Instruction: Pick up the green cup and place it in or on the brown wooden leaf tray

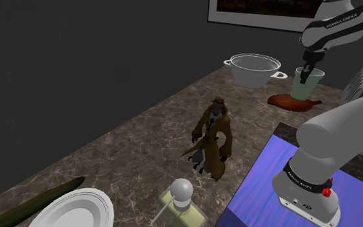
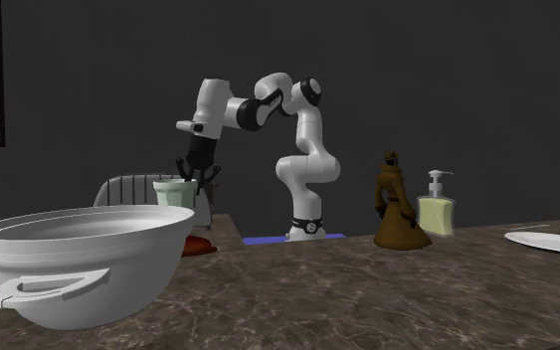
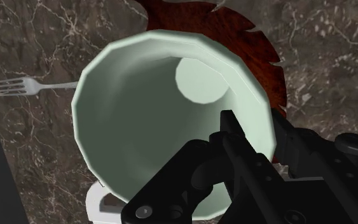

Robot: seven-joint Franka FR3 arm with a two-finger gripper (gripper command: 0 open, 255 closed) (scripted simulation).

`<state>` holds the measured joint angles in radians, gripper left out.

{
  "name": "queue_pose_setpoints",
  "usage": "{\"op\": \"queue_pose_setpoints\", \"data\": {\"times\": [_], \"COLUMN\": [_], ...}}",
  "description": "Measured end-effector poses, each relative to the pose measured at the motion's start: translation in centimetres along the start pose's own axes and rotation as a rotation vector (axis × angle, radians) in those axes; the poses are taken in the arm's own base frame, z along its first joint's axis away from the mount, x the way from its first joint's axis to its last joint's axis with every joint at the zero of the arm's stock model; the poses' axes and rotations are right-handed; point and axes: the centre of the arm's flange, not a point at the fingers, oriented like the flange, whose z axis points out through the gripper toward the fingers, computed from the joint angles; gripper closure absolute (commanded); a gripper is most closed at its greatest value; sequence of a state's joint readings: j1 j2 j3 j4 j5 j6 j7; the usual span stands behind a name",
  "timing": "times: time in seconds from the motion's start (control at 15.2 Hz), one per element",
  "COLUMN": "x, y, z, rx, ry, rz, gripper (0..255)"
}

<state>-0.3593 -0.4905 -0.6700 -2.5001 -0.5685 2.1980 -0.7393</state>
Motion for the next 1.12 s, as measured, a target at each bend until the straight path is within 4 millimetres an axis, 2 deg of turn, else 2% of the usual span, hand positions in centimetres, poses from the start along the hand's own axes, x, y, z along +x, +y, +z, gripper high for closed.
{"op": "queue_pose_setpoints", "data": {"times": [0.33,0.66,0.73,1.12], "x": [0.2,0.2,0.2,0.2], "y": [-0.5,-0.6,-0.6,-0.5], "z": [2.3,2.5,2.6,2.5], "rx": [0.000,0.000,0.000,-0.001], "ry": [0.000,0.000,0.000,0.001], "rz": [0.000,0.000,0.000,0.000], "gripper": [255,255,0,0]}}
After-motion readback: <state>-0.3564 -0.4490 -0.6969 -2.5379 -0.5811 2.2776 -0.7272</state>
